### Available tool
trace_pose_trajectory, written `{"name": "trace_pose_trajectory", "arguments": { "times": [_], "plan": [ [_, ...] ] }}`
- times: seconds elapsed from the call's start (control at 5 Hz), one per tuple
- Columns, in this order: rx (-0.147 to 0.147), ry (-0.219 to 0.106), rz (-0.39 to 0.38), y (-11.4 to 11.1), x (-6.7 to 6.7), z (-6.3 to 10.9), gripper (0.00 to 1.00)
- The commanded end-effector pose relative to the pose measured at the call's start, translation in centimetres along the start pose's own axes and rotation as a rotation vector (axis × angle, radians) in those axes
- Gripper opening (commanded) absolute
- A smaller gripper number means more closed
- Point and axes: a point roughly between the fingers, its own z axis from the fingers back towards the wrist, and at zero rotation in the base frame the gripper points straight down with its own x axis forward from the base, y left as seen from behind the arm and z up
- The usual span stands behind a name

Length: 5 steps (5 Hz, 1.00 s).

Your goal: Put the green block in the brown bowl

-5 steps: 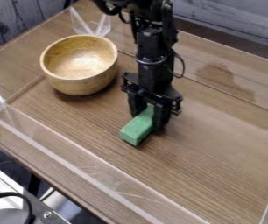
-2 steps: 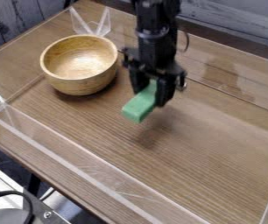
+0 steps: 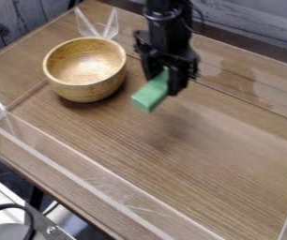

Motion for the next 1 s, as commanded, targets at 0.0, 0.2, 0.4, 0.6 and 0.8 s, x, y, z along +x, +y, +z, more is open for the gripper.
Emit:
{"name": "trace_pose_trajectory", "arguments": {
  "times": [0.0,0.2,0.4,0.6,0.8],
  "plan": [
    [0.04,-0.06,-0.033,3.4,0.4,2.0,0.0],
    [0.059,-0.045,0.096,7.6,0.1,3.0,0.0],
    [0.07,-0.028,0.186,10.6,0.0,4.0,0.0],
    [0.077,-0.006,0.235,12.2,-0.2,3.8,0.0],
    [0.097,0.012,0.239,13.9,-0.4,2.4,0.0]
  ]
}}
